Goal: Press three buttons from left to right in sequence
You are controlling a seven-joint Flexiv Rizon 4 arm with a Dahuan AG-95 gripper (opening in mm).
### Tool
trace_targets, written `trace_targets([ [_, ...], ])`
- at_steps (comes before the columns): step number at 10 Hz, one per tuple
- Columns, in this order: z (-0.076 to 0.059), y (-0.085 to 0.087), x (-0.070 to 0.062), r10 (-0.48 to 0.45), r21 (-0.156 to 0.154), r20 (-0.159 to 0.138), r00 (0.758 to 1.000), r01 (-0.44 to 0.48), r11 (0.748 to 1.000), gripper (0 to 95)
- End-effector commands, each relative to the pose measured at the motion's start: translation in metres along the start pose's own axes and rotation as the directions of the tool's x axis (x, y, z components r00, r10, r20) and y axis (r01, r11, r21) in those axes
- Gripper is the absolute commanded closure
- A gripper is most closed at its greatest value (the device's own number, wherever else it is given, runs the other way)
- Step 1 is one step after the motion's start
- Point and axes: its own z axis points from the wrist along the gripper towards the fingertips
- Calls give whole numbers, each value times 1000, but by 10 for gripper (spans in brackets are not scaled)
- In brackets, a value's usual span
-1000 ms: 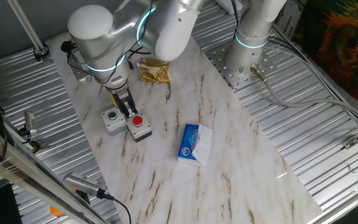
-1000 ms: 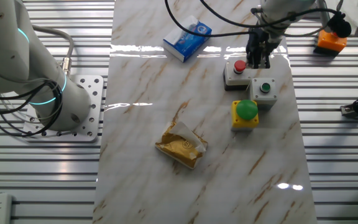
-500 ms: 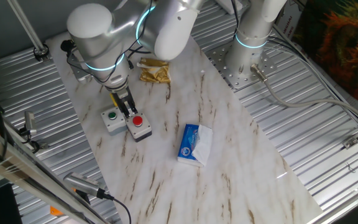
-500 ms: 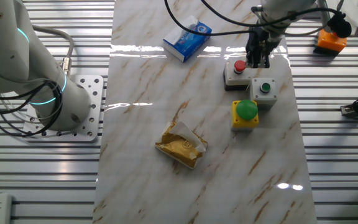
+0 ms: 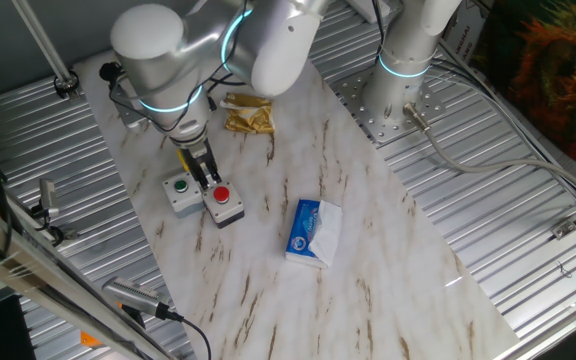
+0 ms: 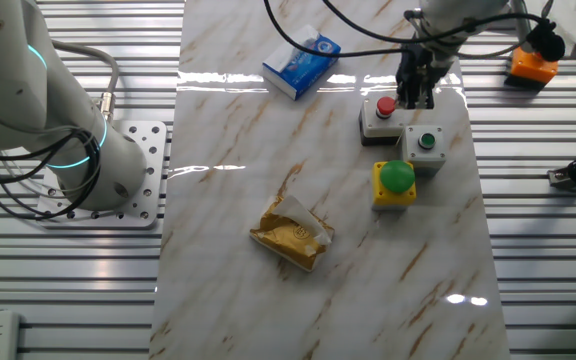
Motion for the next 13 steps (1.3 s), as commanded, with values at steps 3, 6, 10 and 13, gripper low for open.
trace_targets([
  [3, 0, 0, 0, -77, -38, -62, 995, 75, 996, 950],
  [6, 0, 0, 0, -78, -38, -67, 995, 76, 996, 950],
  [10, 4, 0, 9, -78, -39, -60, 995, 75, 996, 950],
  [13, 8, 11, 12, -58, -40, -56, 997, 56, 998, 950],
])
